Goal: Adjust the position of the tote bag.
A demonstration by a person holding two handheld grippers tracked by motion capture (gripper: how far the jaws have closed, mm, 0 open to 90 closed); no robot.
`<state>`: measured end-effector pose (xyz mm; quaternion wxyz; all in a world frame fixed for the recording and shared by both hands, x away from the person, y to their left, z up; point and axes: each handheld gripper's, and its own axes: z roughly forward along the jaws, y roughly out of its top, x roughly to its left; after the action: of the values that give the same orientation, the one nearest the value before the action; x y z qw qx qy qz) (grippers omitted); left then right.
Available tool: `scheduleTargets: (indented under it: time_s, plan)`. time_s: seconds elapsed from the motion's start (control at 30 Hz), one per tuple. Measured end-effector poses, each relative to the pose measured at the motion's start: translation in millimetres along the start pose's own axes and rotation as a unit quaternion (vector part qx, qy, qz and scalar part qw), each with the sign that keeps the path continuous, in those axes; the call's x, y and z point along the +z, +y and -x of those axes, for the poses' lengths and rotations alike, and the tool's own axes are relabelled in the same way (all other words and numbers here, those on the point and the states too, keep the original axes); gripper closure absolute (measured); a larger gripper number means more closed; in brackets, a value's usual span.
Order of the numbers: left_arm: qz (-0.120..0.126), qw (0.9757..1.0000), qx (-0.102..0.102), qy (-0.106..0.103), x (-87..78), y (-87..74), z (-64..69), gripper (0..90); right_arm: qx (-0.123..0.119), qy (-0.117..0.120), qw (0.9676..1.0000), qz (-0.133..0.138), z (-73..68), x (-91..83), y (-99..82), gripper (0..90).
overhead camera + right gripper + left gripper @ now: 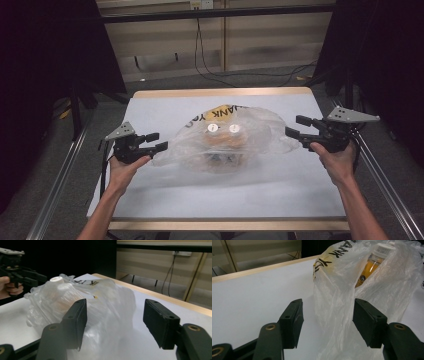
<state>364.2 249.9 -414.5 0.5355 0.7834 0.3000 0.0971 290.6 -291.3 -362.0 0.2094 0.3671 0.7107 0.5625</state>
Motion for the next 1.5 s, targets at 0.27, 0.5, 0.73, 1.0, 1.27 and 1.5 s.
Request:
scheduleTargets:
  time_s: [0.27, 0.5, 0.73, 1.0, 1.27, 1.5]
  plan:
    - [-0.06, 0.9978, 0.003, -0.029, 26.7, -15.6, -0.3, 48.7, 0.009, 0.017, 0.9967, -0.079, 4.4, 50.7, -13.1, 56.1]
    - [-0.071, 0.9959, 0.024, -0.051, 18.0, -21.4, 2.5, 90.0, 0.037, 0.02, 0.9958, -0.082, 15.7, 51.0, -27.5, 90.0]
    - [-0.09, 0.9947, 0.029, -0.04, 23.3, -25.0, 5.3, 90.0, 0.036, 0.033, 0.9915, -0.121, 10.5, 56.4, -45.9, 90.0]
    - [-0.08, 0.991, 0.042, -0.099, 15.7, -22.1, 11.2, 90.0, 0.034, 0.04, 0.9906, -0.126, 6.9, 50.8, -49.6, 90.0]
    - [-0.11, 0.9902, 0.057, -0.065, 29.7, -24.9, 14.9, 90.0, 0.021, 0.034, 0.9887, -0.145, 4.1, 56.1, -57.6, 90.0]
    - [-0.156, 0.9866, 0.041, -0.026, 46.0, -35.7, -2.4, 90.0, 0.041, -0.013, 0.9864, -0.159, 25.2, 75.6, -68.8, 90.0]
